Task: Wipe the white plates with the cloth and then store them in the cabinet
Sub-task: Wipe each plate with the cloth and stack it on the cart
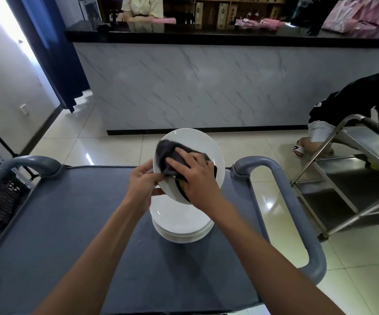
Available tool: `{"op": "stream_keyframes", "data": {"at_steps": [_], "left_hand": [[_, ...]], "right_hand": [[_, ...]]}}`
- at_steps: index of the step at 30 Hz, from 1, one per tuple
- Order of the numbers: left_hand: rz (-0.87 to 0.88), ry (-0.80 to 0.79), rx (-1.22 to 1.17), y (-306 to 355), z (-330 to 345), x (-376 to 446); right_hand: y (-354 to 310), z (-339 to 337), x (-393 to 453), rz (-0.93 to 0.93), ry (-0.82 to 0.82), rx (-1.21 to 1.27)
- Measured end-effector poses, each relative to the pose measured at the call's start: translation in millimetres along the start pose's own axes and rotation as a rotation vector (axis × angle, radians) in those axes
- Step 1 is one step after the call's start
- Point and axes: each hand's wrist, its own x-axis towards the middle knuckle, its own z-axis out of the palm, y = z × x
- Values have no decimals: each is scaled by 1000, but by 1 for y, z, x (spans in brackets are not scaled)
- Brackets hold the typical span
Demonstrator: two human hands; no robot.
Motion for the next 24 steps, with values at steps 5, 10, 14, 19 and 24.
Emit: {"op": "stream_keyframes", "data": {"at_steps": [5,10,14,19,24], "left_hand": [[-1,-33,34,-4,0,-1],[-36,-90,64,-3,-1,2],[-44,-77,35,-2,-1,2],[-19,-27,26,-1,-5,2],[3,40,-27,-1,-9,4]], "right_hand": [[0,2,-9,26,15,-18],[2,-6,9,54,35,-45],[14,-13,25,115,64,-89],[33,-21,34,248,64,-111],[49,-25,29,401,36,-62]]}}
